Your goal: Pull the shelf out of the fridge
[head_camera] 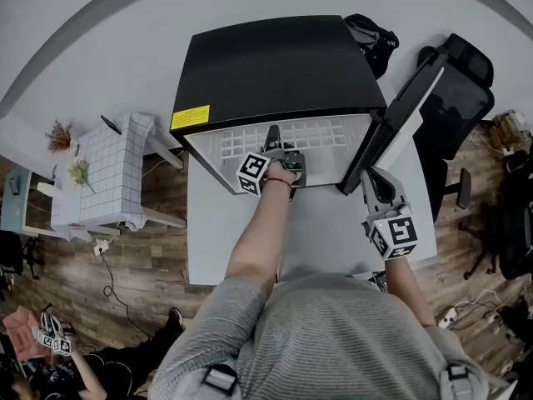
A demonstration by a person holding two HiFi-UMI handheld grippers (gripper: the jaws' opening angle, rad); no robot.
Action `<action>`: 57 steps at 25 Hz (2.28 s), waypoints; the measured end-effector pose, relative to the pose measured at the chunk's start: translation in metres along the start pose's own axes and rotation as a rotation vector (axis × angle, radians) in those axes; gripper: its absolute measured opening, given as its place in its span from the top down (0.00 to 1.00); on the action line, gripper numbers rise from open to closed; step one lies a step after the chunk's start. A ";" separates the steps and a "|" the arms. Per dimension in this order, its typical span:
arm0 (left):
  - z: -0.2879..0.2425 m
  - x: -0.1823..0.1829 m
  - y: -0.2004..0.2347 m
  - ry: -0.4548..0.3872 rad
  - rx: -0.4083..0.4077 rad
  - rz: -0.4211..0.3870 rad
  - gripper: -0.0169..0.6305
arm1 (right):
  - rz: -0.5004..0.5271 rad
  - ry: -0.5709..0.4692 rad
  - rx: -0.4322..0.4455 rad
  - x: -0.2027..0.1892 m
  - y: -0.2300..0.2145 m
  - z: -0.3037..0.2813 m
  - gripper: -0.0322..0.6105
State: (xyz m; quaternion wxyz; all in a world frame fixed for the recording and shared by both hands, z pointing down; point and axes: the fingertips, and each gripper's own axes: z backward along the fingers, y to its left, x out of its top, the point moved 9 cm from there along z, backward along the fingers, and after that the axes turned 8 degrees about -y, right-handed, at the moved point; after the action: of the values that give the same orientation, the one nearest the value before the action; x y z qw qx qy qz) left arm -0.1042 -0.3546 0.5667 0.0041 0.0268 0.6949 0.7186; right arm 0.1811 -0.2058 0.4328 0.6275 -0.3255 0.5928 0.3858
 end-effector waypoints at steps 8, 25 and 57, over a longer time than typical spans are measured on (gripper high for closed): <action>-0.001 0.002 -0.001 0.005 0.007 0.000 0.92 | -0.016 0.024 -0.169 0.004 -0.023 -0.007 0.93; -0.002 0.002 -0.001 0.020 -0.011 0.006 0.92 | 0.008 0.012 -0.224 0.006 -0.017 -0.012 0.93; 0.066 -0.005 -0.007 0.004 -0.020 0.021 0.92 | -0.006 0.023 -0.204 0.007 -0.019 -0.014 0.93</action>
State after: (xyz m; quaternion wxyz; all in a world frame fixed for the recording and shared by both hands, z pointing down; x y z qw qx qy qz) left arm -0.0966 -0.2887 0.5618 -0.0046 0.0327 0.6875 0.7254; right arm 0.1911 -0.2262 0.4239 0.5855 -0.3939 0.5567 0.4383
